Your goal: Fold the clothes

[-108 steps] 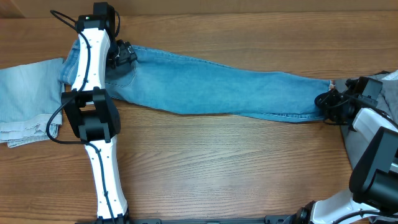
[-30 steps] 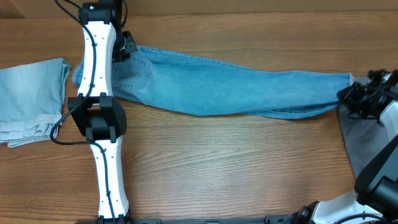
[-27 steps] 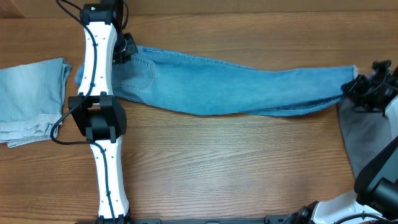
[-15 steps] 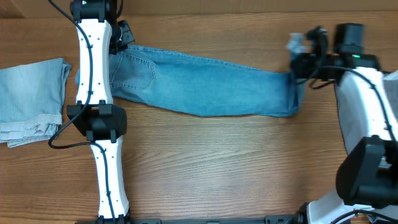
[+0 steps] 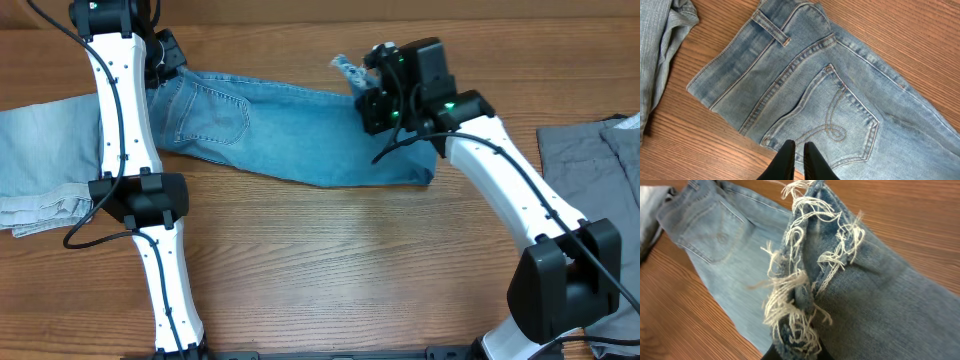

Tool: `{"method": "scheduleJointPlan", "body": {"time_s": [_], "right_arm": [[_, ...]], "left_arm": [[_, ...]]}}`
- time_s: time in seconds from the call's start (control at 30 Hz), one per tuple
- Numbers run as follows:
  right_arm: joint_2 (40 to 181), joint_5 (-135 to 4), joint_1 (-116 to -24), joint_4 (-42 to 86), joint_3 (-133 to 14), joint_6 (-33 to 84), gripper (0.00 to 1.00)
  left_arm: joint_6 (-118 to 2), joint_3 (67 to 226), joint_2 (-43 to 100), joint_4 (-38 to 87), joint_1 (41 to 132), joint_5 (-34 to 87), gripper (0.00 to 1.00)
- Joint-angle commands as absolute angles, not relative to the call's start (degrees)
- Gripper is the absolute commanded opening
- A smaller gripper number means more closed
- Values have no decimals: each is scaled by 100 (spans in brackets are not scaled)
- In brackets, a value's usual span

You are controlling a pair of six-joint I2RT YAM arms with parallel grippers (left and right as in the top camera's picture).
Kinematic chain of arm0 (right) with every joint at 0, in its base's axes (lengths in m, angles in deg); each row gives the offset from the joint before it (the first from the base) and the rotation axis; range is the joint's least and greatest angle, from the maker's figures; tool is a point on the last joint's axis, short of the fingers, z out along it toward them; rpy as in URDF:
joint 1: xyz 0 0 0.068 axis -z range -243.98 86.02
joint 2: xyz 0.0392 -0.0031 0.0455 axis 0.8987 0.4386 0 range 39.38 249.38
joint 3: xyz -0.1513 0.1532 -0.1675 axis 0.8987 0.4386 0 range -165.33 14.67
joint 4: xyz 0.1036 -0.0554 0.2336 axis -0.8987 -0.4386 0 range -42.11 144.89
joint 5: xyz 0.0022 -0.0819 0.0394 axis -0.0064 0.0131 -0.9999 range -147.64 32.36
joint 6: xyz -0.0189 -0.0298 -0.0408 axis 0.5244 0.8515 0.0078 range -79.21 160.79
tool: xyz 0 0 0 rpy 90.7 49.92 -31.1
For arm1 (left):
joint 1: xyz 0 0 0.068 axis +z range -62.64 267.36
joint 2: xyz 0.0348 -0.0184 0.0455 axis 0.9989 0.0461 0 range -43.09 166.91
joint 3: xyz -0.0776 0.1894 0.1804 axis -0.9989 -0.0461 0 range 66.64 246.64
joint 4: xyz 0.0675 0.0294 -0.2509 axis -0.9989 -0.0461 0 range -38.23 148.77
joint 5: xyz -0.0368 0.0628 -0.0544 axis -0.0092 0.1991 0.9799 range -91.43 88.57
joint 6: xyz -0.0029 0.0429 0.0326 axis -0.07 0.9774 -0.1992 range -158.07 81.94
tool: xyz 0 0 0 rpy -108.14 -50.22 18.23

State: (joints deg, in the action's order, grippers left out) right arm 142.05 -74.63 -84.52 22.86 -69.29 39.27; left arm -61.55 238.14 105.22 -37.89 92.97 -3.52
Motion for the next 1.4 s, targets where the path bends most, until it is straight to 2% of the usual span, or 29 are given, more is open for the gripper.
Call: {"method": "scheduleJointPlan", "body": {"time_s": [0.0,0.4,0.57,0.6,0.63,0.67,0.7,0.77,0.87,0.93,1.0,1.07,1.1,1.2,1.3,1.37], "right_arm": [[14400,-7330,-8710,2579,-7091,3468,4],[15515,-7378,-9610,3940,-7091,2849,4],[15860,-7369,-9908,4133,-7091,2825,4],[15906,-7372,-9921,4115,-7091,2828,11],[15910,-7374,-9923,4089,-7091,2828,43],[15899,-7376,-9923,4124,-7095,2830,84],[15836,-7376,-9916,4183,-7115,2841,100],[15696,-7378,-9846,4155,-7218,2878,100],[15335,-7374,-9608,3827,-7395,2878,100],[15102,-7361,-9372,3455,-7401,2876,100],[14929,-7275,-9031,2780,-7401,2878,100],[14868,-7265,-8694,2159,-7401,2880,100],[14865,-7267,-8537,1886,-7401,2906,100],[14868,-7267,-7890,830,-7401,3289,100],[14868,-7265,-7488,378,-7397,3590,100],[14868,-7219,-7254,187,-7384,3638,100]], "left_arm": [[-6041,23941,10487,-3802,9264,-288,13],[-6006,23941,10487,-3802,9299,-308,18],[-6006,23941,10487,-3802,9299,-308,20],[-6002,23941,10487,-3802,9299,-308,23],[-5978,23941,10487,-3804,9299,-308,35],[-5943,23941,10487,-3802,9299,-304,54],[-5899,23943,10487,-3802,9299,-275,67],[-5834,23943,10485,-3802,9299,-13,73],[-5735,23987,10485,-3802,9297,700,73],[-5731,24011,10483,-3802,9273,1244,64],[-5724,23994,10483,-3804,9179,1694,45],[-5729,23932,10483,-3804,9067,1965,35],[-5729,23900,10483,-3804,9006,2118,35],[-5735,23572,10483,-3804,8685,2376,44],[-5777,23056,10483,-3804,8398,2343,45],[-5781,22560,10483,-3804,8237,2350,50]]}}
